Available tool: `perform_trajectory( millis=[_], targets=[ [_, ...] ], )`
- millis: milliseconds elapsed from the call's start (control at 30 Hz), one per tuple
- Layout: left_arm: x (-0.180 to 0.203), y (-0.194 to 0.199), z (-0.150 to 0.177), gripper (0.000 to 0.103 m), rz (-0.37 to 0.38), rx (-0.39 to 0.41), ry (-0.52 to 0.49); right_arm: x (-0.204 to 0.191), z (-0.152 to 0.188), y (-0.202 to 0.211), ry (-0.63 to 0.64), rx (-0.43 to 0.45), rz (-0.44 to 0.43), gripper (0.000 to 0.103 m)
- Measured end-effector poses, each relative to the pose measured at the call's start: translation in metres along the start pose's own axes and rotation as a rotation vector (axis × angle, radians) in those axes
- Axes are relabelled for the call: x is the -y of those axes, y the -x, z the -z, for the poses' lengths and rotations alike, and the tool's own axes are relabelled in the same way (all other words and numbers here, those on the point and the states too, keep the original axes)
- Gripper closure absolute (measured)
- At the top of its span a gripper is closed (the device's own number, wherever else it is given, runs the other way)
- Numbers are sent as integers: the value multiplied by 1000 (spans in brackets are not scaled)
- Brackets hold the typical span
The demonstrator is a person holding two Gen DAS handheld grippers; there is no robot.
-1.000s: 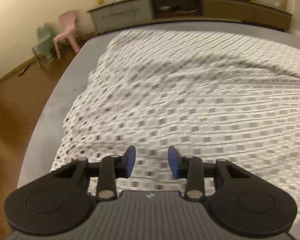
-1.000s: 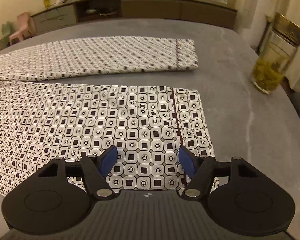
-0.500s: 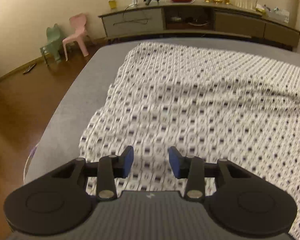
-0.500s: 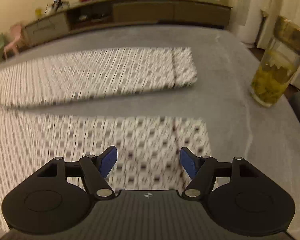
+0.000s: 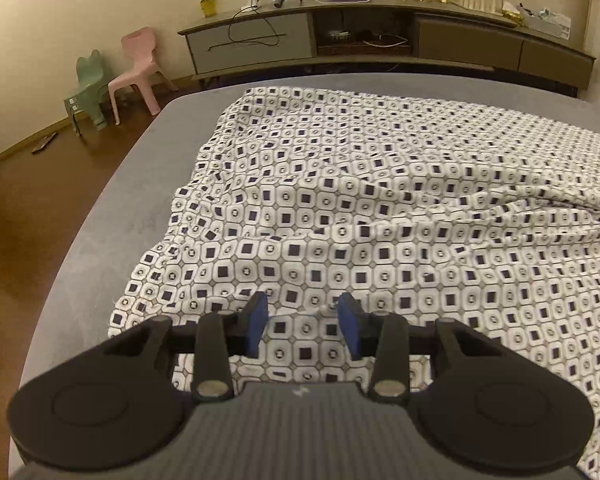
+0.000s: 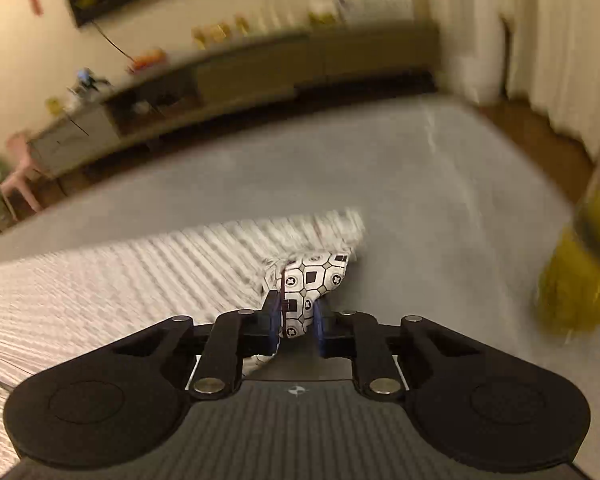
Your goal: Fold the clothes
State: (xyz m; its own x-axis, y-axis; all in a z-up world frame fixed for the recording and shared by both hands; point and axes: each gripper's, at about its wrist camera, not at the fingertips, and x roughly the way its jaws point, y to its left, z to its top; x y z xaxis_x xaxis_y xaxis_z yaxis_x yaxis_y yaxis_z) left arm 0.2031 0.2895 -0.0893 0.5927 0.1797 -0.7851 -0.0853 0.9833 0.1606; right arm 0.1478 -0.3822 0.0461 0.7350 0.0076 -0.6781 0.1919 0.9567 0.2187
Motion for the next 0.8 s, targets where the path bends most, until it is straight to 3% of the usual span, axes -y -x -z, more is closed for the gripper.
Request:
perform_trajectory(
  millis=[333, 400, 500, 567, 600, 733, 800],
  targets=[
    [-2, -1, -1, 63, -19, 6, -12, 18, 23, 24, -166, -90, 121, 83],
    [-3, -2, -2, 63, -13, 3, 0, 15, 26, 21, -134, -103, 148, 61],
    [2, -1, -3, 64, 7, 5, -2, 7, 18, 21, -101, -52, 179, 35],
    [8, -1, -5, 64, 9, 4, -15, 5, 6, 10, -88, -35, 187, 21],
    [9, -1, -5, 64, 14, 3, -13, 5, 1, -3, -67, -55, 193, 19],
    [5, -3, -8, 64, 61, -2, 38, 3, -4, -48, 9, -143, 225, 24],
    [1, -3, -10, 64, 102, -3, 80, -3, 0, -58, 52, -150, 235, 49]
  ],
)
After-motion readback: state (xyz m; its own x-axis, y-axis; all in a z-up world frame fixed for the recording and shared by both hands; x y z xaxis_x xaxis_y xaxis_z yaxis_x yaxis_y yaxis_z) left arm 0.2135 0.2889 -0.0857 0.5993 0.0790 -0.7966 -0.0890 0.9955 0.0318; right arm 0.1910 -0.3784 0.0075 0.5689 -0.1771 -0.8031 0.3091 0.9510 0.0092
